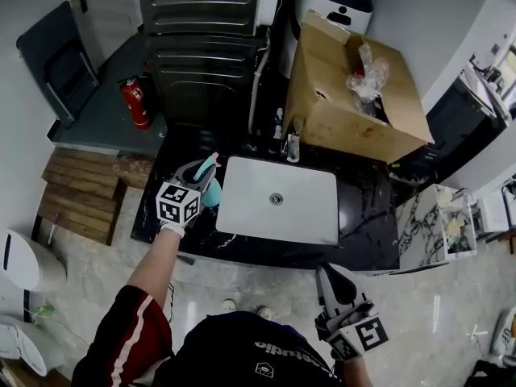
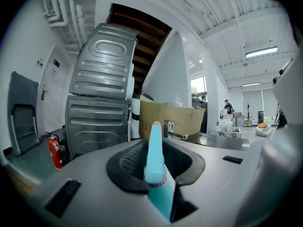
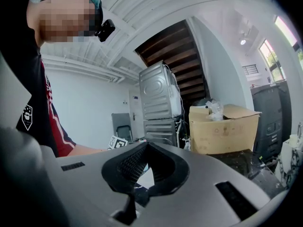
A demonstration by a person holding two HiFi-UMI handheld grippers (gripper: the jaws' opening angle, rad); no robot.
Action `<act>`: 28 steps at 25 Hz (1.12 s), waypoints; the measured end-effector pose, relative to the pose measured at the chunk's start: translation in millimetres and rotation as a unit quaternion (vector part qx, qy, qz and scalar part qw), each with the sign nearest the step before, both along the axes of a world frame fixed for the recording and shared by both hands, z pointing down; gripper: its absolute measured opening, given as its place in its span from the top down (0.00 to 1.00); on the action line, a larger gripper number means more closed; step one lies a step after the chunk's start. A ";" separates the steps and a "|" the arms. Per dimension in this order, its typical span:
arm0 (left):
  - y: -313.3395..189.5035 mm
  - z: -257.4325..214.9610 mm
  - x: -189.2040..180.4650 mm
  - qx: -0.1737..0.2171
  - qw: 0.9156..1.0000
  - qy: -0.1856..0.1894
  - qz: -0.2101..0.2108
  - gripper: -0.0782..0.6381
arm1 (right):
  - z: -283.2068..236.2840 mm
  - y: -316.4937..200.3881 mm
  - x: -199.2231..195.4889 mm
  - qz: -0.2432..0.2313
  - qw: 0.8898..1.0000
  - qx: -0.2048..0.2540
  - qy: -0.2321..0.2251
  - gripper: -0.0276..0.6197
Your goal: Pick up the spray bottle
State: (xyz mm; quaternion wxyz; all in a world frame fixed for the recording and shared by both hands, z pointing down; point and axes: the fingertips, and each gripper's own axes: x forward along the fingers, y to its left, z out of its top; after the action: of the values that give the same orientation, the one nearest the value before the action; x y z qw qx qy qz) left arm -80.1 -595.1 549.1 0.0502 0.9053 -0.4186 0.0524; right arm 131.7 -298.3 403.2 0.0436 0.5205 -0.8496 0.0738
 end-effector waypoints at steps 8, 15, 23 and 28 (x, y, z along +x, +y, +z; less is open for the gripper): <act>46.7 -47.4 6.9 0.039 0.999 0.007 0.017 0.76 | -18.3 0.7 5.2 0.003 0.999 0.036 -0.024 0.90; 118.0 -103.8 35.1 0.064 0.995 0.021 0.073 0.76 | -33.1 -3.3 1.2 -0.015 0.997 0.057 -0.049 0.90; 187.1 -163.8 64.2 0.091 0.989 0.041 0.109 0.76 | -31.7 -10.0 6.2 -0.029 0.998 0.056 -0.025 0.90; 219.5 -177.9 80.7 0.105 0.985 0.038 0.128 0.76 | -38.1 -13.8 13.3 -0.024 0.997 0.065 -0.031 0.90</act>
State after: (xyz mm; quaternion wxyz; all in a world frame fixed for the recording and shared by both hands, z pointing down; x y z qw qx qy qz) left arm 0.6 -375.6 371.2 -0.0364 0.9530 -0.2999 -0.0202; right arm 145.0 -312.2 365.1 -0.0150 0.4989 -0.8659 0.0338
